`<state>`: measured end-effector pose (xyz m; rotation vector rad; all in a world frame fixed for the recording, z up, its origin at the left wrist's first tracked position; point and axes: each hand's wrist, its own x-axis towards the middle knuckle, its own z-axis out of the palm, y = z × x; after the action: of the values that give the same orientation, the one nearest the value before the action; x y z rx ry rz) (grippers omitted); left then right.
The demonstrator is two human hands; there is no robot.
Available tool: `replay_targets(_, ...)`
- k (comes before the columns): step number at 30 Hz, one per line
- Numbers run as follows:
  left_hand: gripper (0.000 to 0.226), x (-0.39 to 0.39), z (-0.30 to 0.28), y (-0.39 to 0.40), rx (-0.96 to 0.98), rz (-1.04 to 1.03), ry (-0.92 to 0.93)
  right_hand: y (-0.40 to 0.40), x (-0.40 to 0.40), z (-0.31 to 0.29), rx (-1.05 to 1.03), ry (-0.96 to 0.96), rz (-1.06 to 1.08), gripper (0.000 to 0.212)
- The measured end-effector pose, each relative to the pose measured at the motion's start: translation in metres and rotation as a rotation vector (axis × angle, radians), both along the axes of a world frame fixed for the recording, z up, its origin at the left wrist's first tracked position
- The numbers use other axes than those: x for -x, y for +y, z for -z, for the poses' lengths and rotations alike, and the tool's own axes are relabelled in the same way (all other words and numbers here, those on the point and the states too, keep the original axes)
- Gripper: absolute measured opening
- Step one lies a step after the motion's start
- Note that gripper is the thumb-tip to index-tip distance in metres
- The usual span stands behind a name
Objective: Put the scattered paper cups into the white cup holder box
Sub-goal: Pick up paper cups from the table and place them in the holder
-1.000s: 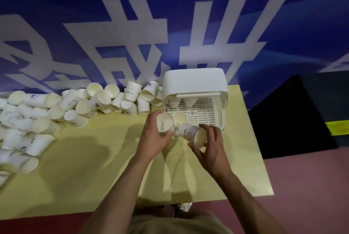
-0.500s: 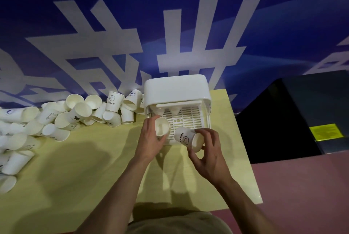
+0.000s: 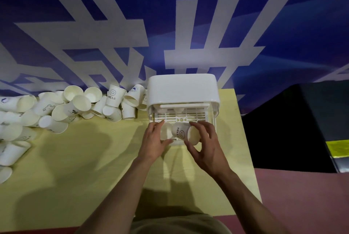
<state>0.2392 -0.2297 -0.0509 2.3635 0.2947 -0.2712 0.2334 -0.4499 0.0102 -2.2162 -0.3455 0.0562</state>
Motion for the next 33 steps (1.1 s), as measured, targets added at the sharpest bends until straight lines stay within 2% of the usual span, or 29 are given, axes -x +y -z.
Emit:
replay_targets(5, 0.089, 0.008, -0.002, 0.006, 0.023, -0.027, -0.004, 0.023, -0.013, -0.002, 0.040, -0.007, -0.064, 0.053)
replay_targets(14, 0.081, 0.057, -0.013, 0.041, 0.043, -0.081, -0.036, 0.062, -0.032, 0.029, 0.315, -0.121, -0.217, 0.067)
replay_targets(17, 0.080, 0.075, -0.019, 0.053, 0.025, -0.117, -0.042, 0.074, -0.040, 0.048, 0.435, -0.079, -0.246, 0.077)
replay_targets(21, 0.079, 0.102, -0.025, 0.071, 0.017, -0.166, -0.048, 0.082, -0.044, 0.061, 0.521, -0.010, -0.268, 0.081)
replay_targets(26, 0.078, 0.131, -0.031, 0.096, 0.039, -0.211, -0.064, 0.084, -0.037, 0.064, 0.479, -0.079, -0.221, 0.084)
replay_targets(33, 0.077, 0.158, -0.029, 0.149, 0.083, -0.292, -0.118, 0.134, 0.000, 0.023, 0.302, -0.248, -0.219, 0.060)
